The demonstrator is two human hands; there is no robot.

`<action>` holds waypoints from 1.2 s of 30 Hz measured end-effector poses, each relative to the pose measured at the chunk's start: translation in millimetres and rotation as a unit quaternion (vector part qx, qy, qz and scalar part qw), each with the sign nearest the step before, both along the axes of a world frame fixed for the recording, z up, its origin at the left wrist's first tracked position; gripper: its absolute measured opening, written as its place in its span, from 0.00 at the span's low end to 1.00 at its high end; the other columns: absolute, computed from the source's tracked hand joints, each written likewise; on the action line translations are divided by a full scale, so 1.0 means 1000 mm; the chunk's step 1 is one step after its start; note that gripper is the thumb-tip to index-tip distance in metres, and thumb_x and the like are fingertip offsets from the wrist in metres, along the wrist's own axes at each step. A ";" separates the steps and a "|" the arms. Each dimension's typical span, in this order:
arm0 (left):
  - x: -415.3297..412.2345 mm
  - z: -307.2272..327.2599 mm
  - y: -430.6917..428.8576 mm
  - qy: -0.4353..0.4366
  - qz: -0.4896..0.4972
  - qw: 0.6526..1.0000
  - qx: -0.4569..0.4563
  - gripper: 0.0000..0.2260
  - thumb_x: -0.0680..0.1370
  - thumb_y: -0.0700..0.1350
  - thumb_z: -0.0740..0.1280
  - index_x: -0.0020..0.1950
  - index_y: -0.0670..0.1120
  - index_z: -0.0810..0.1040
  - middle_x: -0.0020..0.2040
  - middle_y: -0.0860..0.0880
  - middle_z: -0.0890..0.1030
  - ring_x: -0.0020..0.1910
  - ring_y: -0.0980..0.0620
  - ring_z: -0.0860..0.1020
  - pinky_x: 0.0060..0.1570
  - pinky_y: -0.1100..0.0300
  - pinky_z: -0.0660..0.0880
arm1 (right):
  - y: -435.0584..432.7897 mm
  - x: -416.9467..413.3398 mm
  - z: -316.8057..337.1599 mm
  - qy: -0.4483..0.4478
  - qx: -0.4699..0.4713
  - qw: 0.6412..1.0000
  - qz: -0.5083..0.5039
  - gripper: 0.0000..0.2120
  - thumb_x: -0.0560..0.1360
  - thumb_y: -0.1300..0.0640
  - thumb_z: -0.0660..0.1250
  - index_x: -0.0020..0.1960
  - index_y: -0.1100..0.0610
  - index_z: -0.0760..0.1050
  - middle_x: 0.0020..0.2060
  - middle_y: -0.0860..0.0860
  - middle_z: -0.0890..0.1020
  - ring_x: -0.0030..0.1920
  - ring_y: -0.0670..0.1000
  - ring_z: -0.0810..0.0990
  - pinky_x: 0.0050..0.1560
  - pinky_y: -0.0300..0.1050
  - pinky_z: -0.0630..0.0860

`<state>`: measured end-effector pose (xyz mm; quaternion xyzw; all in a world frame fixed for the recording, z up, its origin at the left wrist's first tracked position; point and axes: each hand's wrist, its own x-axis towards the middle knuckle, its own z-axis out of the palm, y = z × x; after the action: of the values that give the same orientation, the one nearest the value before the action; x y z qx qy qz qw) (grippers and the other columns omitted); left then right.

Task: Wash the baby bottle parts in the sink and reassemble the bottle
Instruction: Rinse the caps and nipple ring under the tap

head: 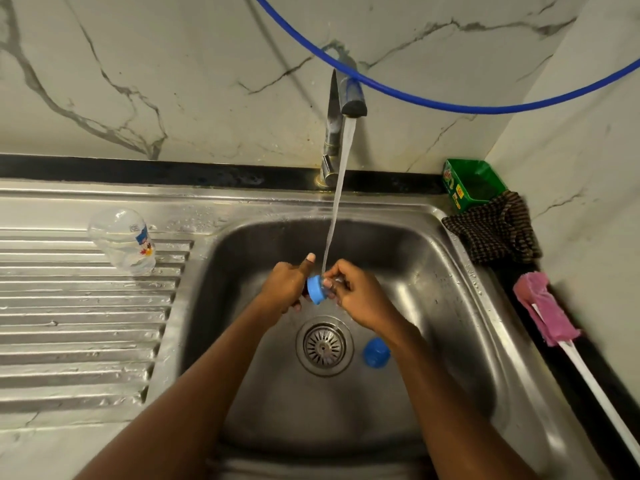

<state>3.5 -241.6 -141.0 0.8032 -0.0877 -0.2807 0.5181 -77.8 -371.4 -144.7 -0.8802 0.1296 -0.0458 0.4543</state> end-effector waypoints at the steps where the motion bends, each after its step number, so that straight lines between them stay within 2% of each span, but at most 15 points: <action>1: -0.003 0.005 0.007 -0.022 0.002 1.000 0.012 0.28 0.82 0.60 0.55 0.41 0.38 0.80 0.34 0.44 0.81 0.23 0.54 0.74 0.19 0.68 0.65 | -0.001 -0.005 0.006 0.002 -0.014 1.000 -0.002 0.03 0.76 0.57 0.66 0.44 0.55 0.74 0.38 0.48 0.80 0.35 0.43 0.76 0.35 0.35 0.70; 3: -0.009 0.010 0.017 -0.055 0.025 0.998 0.013 0.28 0.82 0.61 0.54 0.42 0.40 0.81 0.37 0.46 0.84 0.28 0.52 0.78 0.24 0.65 0.68 | 0.000 -0.013 0.013 -0.005 -0.010 0.999 -0.035 0.04 0.77 0.56 0.66 0.44 0.55 0.74 0.36 0.48 0.80 0.34 0.43 0.75 0.35 0.37 0.69; 7: -0.023 0.018 0.039 -0.081 0.073 0.994 0.020 0.24 0.81 0.60 0.55 0.42 0.45 0.82 0.39 0.50 0.84 0.37 0.52 0.82 0.36 0.59 0.76 | 0.019 -0.030 0.004 0.044 0.122 0.982 -0.139 0.06 0.77 0.57 0.65 0.42 0.54 0.74 0.35 0.51 0.80 0.36 0.50 0.78 0.34 0.40 0.73; 9: -0.031 0.018 0.048 -0.081 0.058 0.993 0.055 0.23 0.81 0.61 0.54 0.42 0.49 0.82 0.42 0.52 0.84 0.42 0.52 0.82 0.48 0.53 0.78 | 0.025 -0.045 -0.013 0.178 0.043 0.975 -0.129 0.03 0.75 0.53 0.67 0.43 0.51 0.75 0.41 0.51 0.81 0.43 0.54 0.80 0.41 0.41 0.72; 11: -0.043 0.023 0.057 -0.098 0.040 0.991 0.080 0.21 0.82 0.59 0.55 0.46 0.49 0.83 0.46 0.53 0.84 0.47 0.52 0.81 0.54 0.53 0.76 | 0.032 -0.059 -0.013 0.192 0.005 0.959 -0.206 0.07 0.76 0.50 0.65 0.46 0.53 0.76 0.45 0.53 0.82 0.46 0.57 0.80 0.43 0.43 0.72; 13: -0.054 0.029 0.063 -0.123 0.045 0.989 0.065 0.20 0.82 0.58 0.56 0.50 0.47 0.84 0.49 0.52 0.84 0.50 0.52 0.81 0.54 0.57 0.74 | 0.036 -0.071 -0.003 0.085 0.043 0.958 -0.271 0.09 0.78 0.52 0.62 0.44 0.57 0.74 0.41 0.55 0.82 0.44 0.58 0.80 0.42 0.46 0.73; 14: -0.058 0.033 0.067 -0.128 0.041 0.989 0.062 0.20 0.82 0.57 0.56 0.52 0.47 0.84 0.51 0.51 0.85 0.52 0.52 0.80 0.54 0.58 0.73 | 0.040 -0.075 0.000 0.082 0.046 0.960 -0.265 0.08 0.78 0.54 0.62 0.43 0.57 0.73 0.40 0.55 0.82 0.43 0.58 0.80 0.41 0.45 0.72; 17: -0.065 0.037 0.074 -0.125 0.006 0.988 0.092 0.20 0.82 0.57 0.56 0.54 0.47 0.83 0.53 0.49 0.84 0.54 0.49 0.80 0.54 0.58 0.72 | 0.042 -0.089 -0.002 0.190 0.005 0.958 -0.217 0.05 0.76 0.53 0.65 0.43 0.53 0.73 0.45 0.56 0.82 0.47 0.58 0.80 0.42 0.43 0.70; 18: -0.067 0.038 0.075 -0.126 0.003 0.987 0.099 0.19 0.82 0.57 0.56 0.54 0.48 0.83 0.53 0.49 0.84 0.54 0.48 0.81 0.53 0.58 0.73 | 0.042 -0.090 0.002 0.174 0.007 0.956 -0.236 0.05 0.77 0.54 0.64 0.44 0.55 0.74 0.45 0.56 0.82 0.46 0.58 0.79 0.42 0.43 0.69; 20: -0.068 0.045 0.077 -0.144 0.015 0.986 0.085 0.18 0.82 0.56 0.57 0.53 0.48 0.83 0.52 0.49 0.85 0.54 0.49 0.81 0.52 0.60 0.72 | 0.047 -0.084 0.022 0.064 0.043 0.959 -0.273 0.05 0.77 0.57 0.62 0.46 0.58 0.73 0.41 0.54 0.81 0.42 0.55 0.78 0.39 0.44 0.70; 22: -0.070 0.051 0.078 -0.167 0.037 0.984 0.058 0.17 0.82 0.54 0.58 0.53 0.46 0.83 0.52 0.50 0.85 0.54 0.52 0.80 0.49 0.64 0.69 | 0.054 -0.079 0.036 0.007 0.050 0.961 -0.272 0.03 0.77 0.59 0.62 0.46 0.57 0.73 0.38 0.51 0.81 0.39 0.52 0.78 0.38 0.44 0.71; 26: -0.075 0.066 0.078 -0.142 0.031 0.988 0.053 0.18 0.83 0.53 0.57 0.53 0.44 0.83 0.52 0.48 0.84 0.54 0.50 0.80 0.50 0.63 0.69 | 0.058 -0.081 0.036 0.093 0.043 0.967 -0.231 0.02 0.76 0.58 0.63 0.45 0.56 0.74 0.43 0.54 0.82 0.44 0.56 0.80 0.42 0.45 0.72; 30: -0.074 0.073 0.082 -0.149 0.050 0.988 0.012 0.19 0.83 0.54 0.57 0.52 0.45 0.84 0.50 0.50 0.85 0.54 0.53 0.81 0.53 0.63 0.71 | 0.059 -0.080 0.050 -0.001 0.067 0.963 -0.261 0.05 0.78 0.59 0.61 0.43 0.54 0.73 0.36 0.51 0.81 0.37 0.52 0.79 0.39 0.43 0.74; 32: -0.074 0.074 0.087 -0.135 0.002 0.989 0.057 0.21 0.83 0.54 0.55 0.54 0.44 0.83 0.55 0.47 0.84 0.58 0.50 0.79 0.57 0.62 0.70 | 0.062 -0.083 0.046 0.074 0.040 0.970 -0.229 0.05 0.77 0.57 0.62 0.43 0.53 0.73 0.40 0.54 0.83 0.40 0.56 0.80 0.42 0.46 0.76; 36: -0.075 0.084 0.102 -0.158 0.028 0.986 0.047 0.19 0.83 0.54 0.57 0.54 0.44 0.84 0.51 0.47 0.85 0.50 0.53 0.79 0.47 0.66 0.67 | 0.073 -0.079 0.054 0.064 0.011 0.978 -0.196 0.04 0.78 0.57 0.62 0.51 0.57 0.74 0.42 0.52 0.80 0.36 0.49 0.76 0.28 0.32 0.67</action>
<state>-71.3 -140.0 -57.1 0.8631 -0.1325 -0.1399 0.4669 -156.5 -298.9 -90.9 -0.8336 0.3291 -0.0767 0.4371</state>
